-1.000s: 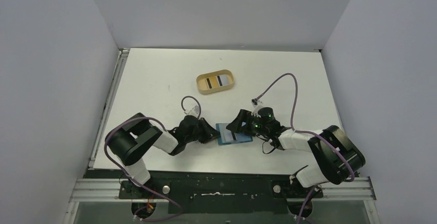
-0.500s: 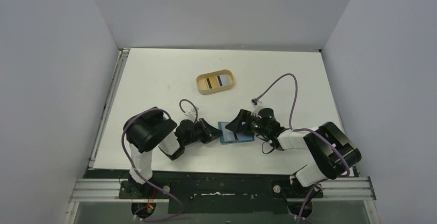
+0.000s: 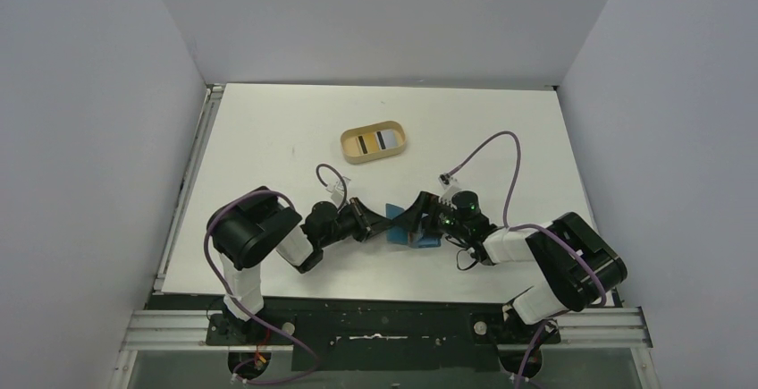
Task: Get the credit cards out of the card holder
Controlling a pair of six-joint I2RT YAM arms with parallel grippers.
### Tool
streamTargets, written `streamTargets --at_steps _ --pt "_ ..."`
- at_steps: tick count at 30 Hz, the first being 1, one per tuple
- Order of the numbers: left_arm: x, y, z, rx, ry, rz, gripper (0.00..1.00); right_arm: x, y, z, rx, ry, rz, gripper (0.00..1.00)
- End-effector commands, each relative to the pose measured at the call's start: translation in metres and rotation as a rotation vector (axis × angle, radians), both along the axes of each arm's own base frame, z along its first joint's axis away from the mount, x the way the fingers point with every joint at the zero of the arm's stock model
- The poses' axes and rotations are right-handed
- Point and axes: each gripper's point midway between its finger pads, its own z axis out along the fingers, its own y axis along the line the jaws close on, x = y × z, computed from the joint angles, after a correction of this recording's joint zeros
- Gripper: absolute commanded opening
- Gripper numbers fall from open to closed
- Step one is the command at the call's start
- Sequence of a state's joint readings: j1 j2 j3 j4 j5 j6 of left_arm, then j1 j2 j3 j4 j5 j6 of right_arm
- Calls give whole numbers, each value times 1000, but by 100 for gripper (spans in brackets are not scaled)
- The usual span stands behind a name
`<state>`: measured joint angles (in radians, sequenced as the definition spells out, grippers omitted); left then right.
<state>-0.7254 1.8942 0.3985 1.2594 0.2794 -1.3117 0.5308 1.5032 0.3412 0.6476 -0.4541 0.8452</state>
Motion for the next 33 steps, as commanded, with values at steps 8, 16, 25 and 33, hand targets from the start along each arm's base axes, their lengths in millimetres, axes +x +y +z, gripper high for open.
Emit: streamTargets --at_steps 8,16,25,33 --pt "11 4 17 -48 -95 22 0 -16 -19 -26 -82 102 -28 79" --pt "1 25 -33 125 7 57 0 -8 -22 6 -146 65 -16 80" --pt "3 27 -45 218 43 53 0 2 4 48 -12 25 8 80" --pt "-1 30 -53 263 76 47 0 3 28 44 66 36 66 80"
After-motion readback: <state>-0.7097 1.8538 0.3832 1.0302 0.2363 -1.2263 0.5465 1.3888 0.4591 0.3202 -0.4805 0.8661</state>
